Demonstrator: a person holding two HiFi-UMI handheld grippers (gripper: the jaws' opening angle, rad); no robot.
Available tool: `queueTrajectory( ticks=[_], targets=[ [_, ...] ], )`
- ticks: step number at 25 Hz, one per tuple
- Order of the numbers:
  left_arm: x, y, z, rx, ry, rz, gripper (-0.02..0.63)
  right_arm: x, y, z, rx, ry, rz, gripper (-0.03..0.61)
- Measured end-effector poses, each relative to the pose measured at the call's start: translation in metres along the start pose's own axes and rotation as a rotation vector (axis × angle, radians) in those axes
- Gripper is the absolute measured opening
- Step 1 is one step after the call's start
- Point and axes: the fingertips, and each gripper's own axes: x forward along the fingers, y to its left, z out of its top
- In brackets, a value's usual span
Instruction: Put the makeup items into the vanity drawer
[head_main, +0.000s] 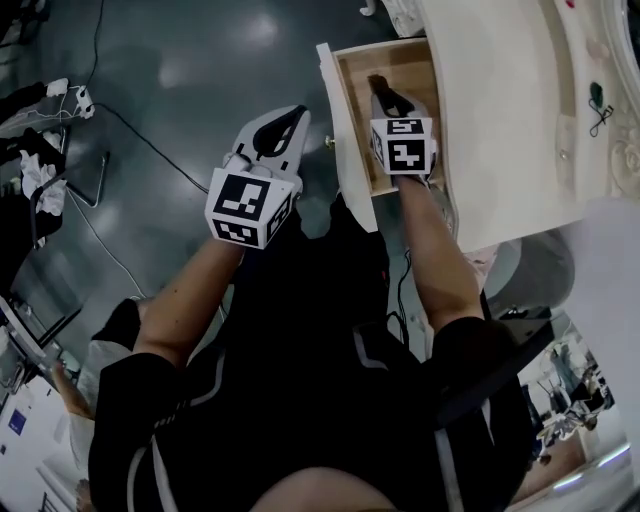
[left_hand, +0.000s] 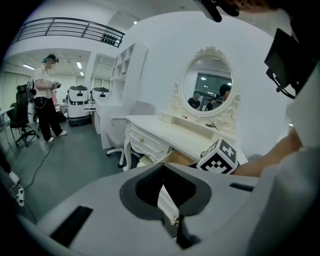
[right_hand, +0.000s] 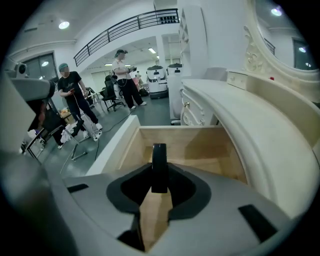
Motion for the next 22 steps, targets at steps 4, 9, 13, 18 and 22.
queueTrajectory(
  ticks=[4,9,13,18,22],
  targets=[
    [0.002,0.002,-0.009,-0.038,0.010,0.006,0.003,0.014,-0.003,-0.004,-0.013,0.022,-0.002,0.098],
    [-0.004,0.009,-0.010,-0.072,0.004,0.044,0.003,0.026,-0.002,0.000,-0.058,0.042,0.007,0.098],
    [-0.009,0.010,-0.015,-0.109,0.005,0.051,0.003,0.031,0.000,0.002,-0.133,0.057,-0.004,0.098],
    [-0.010,0.007,-0.016,-0.116,-0.008,0.045,0.003,0.037,0.000,-0.004,-0.168,0.081,-0.011,0.098],
    [-0.010,0.002,-0.016,-0.118,-0.010,0.030,0.003,0.039,0.002,-0.003,-0.167,0.065,0.003,0.098]
  ],
)
